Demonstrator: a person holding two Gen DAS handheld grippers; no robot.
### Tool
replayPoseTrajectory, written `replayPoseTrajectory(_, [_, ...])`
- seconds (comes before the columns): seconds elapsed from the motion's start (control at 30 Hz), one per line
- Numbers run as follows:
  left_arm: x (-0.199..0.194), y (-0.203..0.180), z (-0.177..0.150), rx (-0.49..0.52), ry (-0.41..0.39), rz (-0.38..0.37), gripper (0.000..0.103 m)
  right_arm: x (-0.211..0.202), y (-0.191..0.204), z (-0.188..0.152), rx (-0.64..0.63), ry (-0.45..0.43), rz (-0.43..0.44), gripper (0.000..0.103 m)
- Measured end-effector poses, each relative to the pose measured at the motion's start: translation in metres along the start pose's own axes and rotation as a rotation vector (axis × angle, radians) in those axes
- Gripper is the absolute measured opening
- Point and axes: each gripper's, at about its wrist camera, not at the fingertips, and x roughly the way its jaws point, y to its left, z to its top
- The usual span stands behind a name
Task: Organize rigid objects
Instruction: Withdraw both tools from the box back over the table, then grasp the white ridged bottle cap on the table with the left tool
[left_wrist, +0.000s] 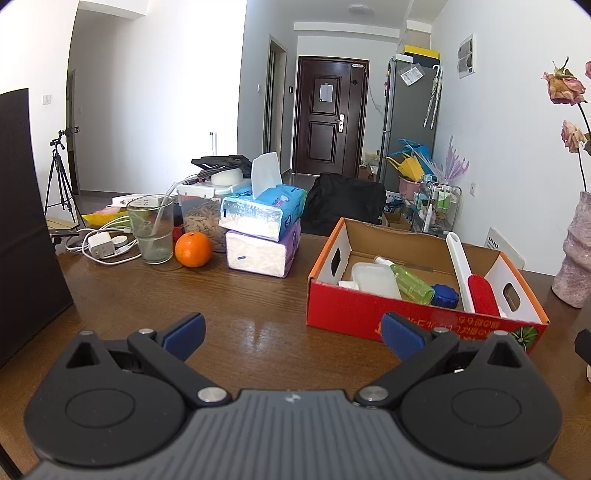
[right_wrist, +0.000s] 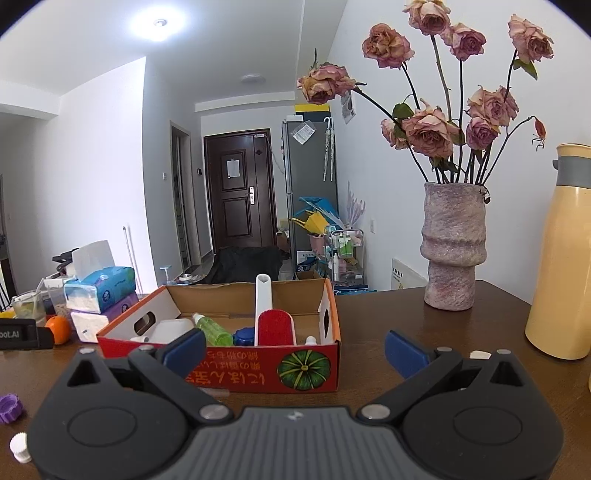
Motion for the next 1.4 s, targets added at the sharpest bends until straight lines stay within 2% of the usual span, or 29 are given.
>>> replayPoseTrajectory(0.37, [-0.034,0.02,-0.022,0.016,0.011,0.011,0.103,-0.04,-0.009,-0.015,-0.024,0.008,-0.015,0.103])
replayPoseTrajectory(0.8, [-0.044,0.05,-0.054,0.039,0.077,0.051,0.103,-0.061,-0.018,-0.041,-0.041,0.058,-0.038,0.103])
replayPoseTrajectory(1.2, [-0.022,0.066,-0.087,0.086,0.204,0.05,0.103,-0.071,-0.037,-0.059,-0.032,0.093,-0.087,0.103])
replayPoseTrajectory(1.4, [-0.007,0.059,-0.091,0.099,0.217,0.035,0.103,-0.074,-0.047,-0.061,-0.011,0.092,-0.103,0.103])
